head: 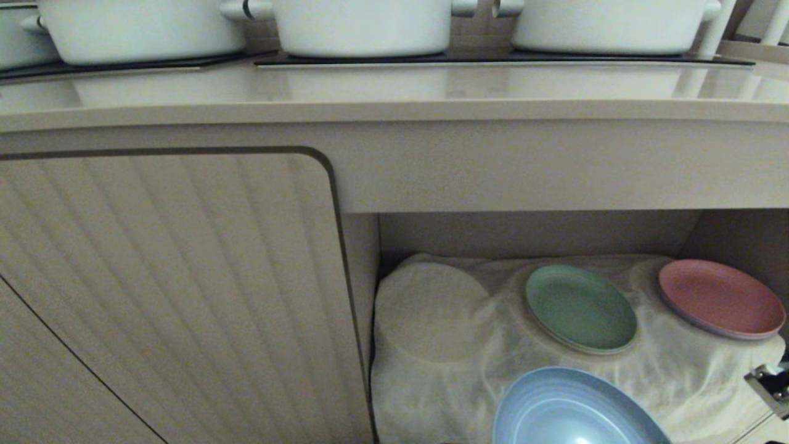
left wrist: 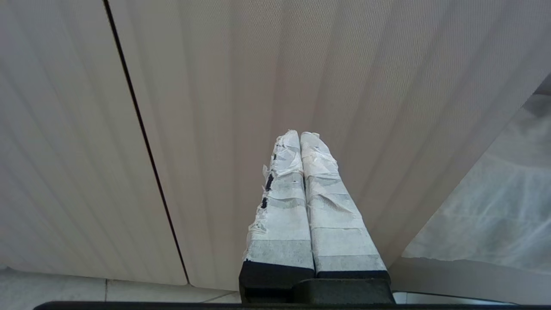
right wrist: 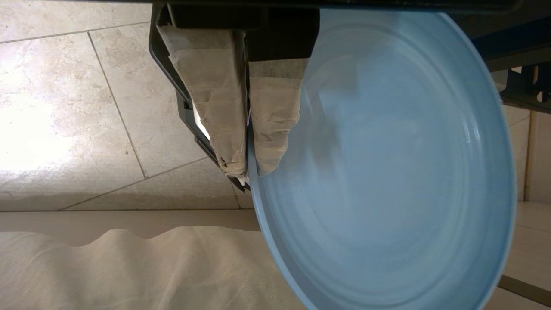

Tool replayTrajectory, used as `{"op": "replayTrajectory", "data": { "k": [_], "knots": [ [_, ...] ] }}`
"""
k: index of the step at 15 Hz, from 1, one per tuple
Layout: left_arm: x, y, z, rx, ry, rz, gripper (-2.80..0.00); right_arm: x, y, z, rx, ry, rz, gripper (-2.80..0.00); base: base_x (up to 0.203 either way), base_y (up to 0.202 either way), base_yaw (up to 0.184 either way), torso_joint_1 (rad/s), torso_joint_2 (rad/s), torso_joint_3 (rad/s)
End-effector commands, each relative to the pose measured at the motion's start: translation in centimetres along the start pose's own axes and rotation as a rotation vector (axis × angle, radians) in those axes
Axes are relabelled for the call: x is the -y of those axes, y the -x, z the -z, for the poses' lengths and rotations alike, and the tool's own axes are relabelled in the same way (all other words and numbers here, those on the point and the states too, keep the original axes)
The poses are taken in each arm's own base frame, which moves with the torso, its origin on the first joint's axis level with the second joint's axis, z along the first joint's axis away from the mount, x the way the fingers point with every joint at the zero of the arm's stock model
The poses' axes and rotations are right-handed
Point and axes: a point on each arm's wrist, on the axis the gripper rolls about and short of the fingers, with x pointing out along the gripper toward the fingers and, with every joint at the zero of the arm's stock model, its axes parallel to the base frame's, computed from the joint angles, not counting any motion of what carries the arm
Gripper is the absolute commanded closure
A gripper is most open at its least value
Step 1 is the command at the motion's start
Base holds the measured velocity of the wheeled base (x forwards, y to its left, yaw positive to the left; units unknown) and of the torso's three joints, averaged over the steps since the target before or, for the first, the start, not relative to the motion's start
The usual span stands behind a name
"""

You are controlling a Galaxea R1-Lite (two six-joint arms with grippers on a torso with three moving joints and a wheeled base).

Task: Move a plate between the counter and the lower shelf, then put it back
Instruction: Put the plate

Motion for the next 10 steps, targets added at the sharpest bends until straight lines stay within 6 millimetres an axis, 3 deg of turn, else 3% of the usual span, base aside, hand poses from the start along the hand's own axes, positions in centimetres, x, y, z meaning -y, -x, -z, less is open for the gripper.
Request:
{"op": "replayTrajectory", "data": {
  "k": [1, 10],
  "knots": [
    [0.0, 0.0, 0.02, 0.0, 0.001, 0.0, 0.0, -0.01, -0.03, -0.02, -0.001, -0.003, -0.001, 0.0, 0.0, 0.0, 0.0, 0.0, 0.0, 0.0],
    [0.0, 0.0, 0.0, 0.001, -0.001, 0.0, 0.0, -0.02, 0.01, -0.02, 0.002, -0.002, -0.003, 0.0, 0.0, 0.0, 0.0, 0.0, 0.0, 0.0]
  ]
}}
